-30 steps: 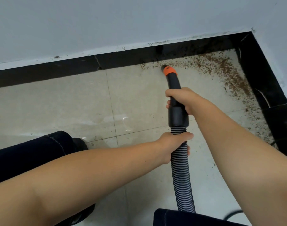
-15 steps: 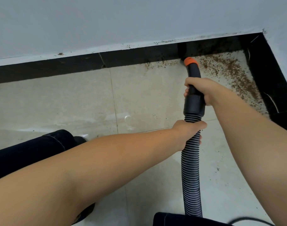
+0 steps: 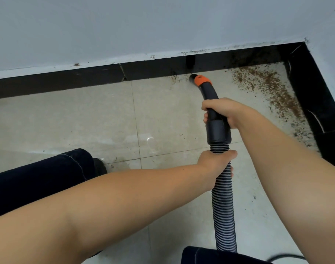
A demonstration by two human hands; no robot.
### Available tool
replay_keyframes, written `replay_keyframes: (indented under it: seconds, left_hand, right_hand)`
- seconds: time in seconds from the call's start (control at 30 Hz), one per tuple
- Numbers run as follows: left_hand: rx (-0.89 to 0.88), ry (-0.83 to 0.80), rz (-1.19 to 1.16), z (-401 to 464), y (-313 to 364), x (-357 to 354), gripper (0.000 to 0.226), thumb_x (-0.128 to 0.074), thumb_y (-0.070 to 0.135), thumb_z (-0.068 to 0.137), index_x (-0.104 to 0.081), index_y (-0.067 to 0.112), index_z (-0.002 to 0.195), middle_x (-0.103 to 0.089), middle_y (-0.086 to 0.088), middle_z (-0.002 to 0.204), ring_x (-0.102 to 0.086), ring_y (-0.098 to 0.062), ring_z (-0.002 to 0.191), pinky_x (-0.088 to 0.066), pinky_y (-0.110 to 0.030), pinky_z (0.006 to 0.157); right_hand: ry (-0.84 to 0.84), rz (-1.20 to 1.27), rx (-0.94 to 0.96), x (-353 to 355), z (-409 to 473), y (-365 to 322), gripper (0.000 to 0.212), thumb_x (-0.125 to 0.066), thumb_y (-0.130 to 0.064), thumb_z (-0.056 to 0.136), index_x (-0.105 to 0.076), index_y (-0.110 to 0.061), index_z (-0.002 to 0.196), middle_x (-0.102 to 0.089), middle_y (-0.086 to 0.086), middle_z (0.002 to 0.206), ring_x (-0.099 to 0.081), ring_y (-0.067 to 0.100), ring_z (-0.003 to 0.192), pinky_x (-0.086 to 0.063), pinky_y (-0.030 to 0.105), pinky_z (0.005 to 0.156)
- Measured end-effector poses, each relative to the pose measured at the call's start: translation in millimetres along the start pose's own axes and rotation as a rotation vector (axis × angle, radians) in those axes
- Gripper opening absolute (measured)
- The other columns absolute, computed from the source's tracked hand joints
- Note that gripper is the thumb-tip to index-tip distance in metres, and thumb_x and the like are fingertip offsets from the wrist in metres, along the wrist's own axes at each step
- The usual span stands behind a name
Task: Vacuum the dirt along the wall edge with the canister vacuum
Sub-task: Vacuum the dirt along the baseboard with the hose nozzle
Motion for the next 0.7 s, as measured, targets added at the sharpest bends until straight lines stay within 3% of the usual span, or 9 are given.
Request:
replay_keyframes:
  seconds: [0.4,0.7]
  left_hand:
    - [-0.003,0.077,-0.122,-9,-22,33,0.017,-0.065,0.022,0.085,-0.055,0.009,0.091,-0.059,-0.006,0.066,-0.057,-0.017,0.053,-0.052,-0.022,0.053]
    - [0.033,-0.057,0.014,4,4,23,0.019,-0.067,0.023,0.088,-0.053,0.011,0.084,-0.059,-0.007,0.068,-0.057,-0.017,0.053,-0.051,-0.021,0.049]
  right_hand:
    - [-0.134,-0.189,0.027,-73,-7,-2,0.024,-0.063,-0.010,0.079,-0.053,-0.007,0.101,-0.064,0.004,0.055,-0.064,0.018,0.049,-0.054,0.027,0.051]
    - [0.139,0.042,0.046,-8,7,-7,0.020,-0.062,-0.009,0.081,-0.052,-0.006,0.097,-0.062,0.003,0.049,-0.062,0.016,0.043,-0.053,0.024,0.048]
Point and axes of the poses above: each hand's wrist, its own z-axis towards the middle knuckle, its own x-axis out of the back of the hand, y = z × x, the point moved 10 cm from there along z, towards the middle knuckle
